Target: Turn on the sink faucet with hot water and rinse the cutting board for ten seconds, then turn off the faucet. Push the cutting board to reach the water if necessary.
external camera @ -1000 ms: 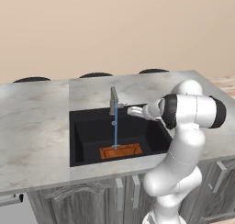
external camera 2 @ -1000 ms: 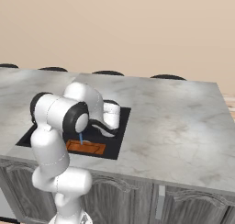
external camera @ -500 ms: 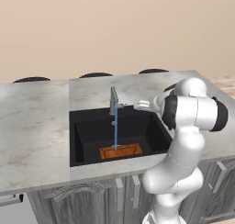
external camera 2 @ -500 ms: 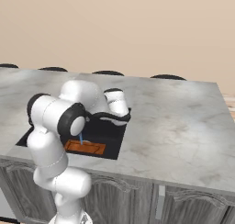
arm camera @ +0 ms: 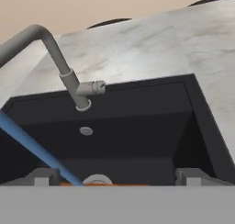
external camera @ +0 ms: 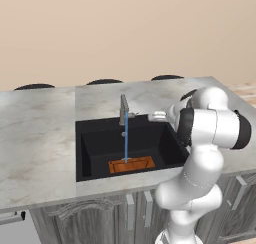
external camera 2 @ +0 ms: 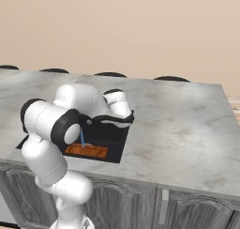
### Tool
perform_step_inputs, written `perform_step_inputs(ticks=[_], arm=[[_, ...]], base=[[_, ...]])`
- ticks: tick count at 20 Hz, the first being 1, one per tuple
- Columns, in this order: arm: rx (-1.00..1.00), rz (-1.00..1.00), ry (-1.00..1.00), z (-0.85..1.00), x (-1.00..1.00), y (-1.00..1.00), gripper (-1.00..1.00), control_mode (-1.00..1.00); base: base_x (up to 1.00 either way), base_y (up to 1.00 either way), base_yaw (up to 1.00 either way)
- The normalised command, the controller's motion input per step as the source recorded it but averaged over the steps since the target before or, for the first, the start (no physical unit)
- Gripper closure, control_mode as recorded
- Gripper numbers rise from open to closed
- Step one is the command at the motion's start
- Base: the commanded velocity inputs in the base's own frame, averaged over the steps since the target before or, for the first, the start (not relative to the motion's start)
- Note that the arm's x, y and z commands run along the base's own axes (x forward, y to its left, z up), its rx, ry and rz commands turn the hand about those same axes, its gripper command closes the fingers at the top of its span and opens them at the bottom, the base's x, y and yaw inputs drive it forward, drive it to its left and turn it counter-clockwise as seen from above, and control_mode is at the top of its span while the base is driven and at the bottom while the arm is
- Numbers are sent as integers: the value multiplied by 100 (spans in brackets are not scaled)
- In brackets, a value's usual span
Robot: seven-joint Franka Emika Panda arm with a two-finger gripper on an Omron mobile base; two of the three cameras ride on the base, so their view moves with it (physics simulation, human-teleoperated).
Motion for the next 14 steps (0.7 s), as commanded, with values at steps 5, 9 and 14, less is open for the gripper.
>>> perform_step_inputs(ticks=[5, 9, 14], arm=[[0, 0, 8, 56, 6, 0, -100, -100], [0, 0, 0, 41, 10, 0, -100, -100], [0, 0, 0, 41, 3, 0, -100, -100]], base=[[0, 0, 0], [0, 0, 0], [0, 0, 0]])
